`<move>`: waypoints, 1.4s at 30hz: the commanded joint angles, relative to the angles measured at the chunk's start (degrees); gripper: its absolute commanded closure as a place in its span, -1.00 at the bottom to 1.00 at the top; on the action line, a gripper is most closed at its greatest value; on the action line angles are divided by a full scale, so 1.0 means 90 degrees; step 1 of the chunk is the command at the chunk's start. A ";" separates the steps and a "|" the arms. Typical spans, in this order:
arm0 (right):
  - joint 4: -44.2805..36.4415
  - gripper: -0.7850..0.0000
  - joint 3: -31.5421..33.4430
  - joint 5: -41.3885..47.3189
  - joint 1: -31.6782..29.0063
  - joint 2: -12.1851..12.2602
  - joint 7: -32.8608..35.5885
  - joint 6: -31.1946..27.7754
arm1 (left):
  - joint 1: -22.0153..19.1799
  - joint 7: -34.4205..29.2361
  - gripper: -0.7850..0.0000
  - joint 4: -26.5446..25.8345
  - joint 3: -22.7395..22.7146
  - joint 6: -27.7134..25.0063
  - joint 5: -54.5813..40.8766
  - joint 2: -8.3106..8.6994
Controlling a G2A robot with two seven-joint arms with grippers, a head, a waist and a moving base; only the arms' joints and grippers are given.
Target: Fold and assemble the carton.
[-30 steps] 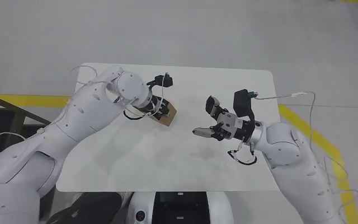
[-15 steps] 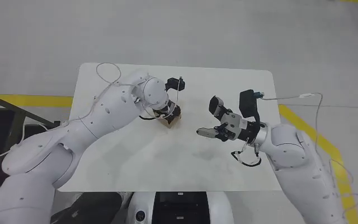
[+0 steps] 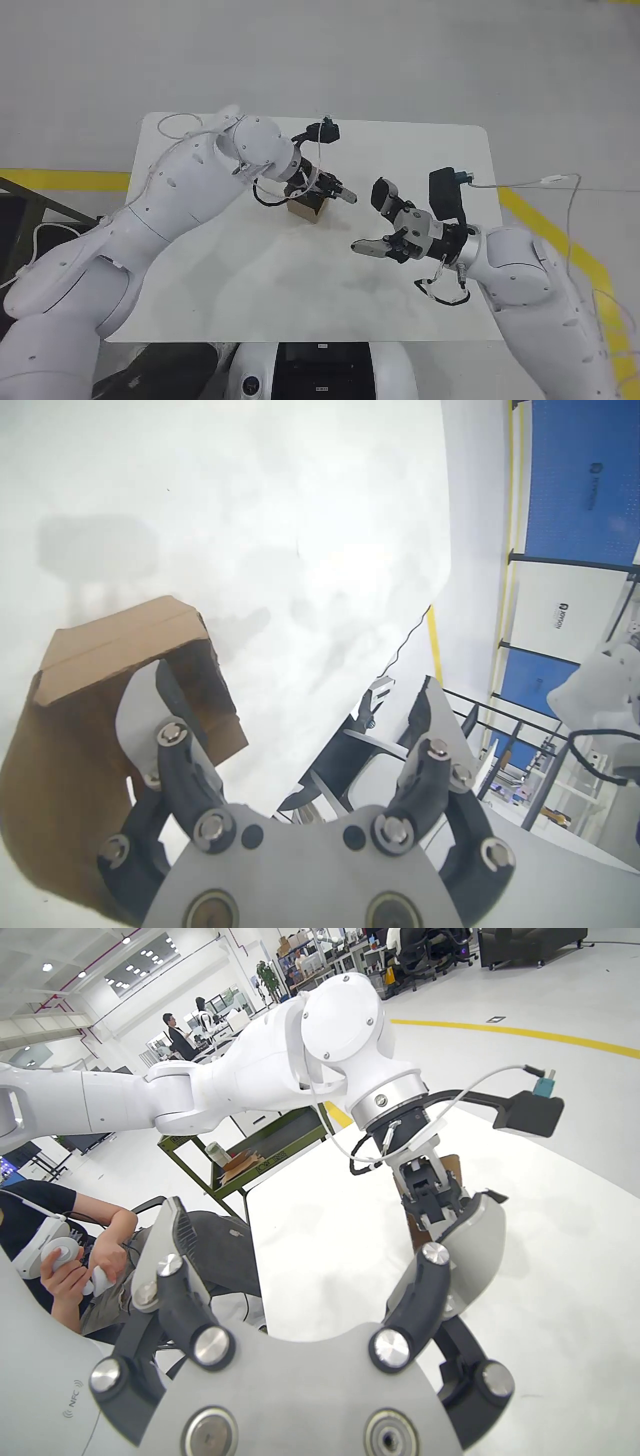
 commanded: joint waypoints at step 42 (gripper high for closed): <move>0.0782 -1.00 -0.0739 -0.0977 0.0527 -0.0082 -0.1189 0.0603 | 0.2660 0.2674 -1.00 -0.0530 -0.4566 -0.7012 0.1685 0.1692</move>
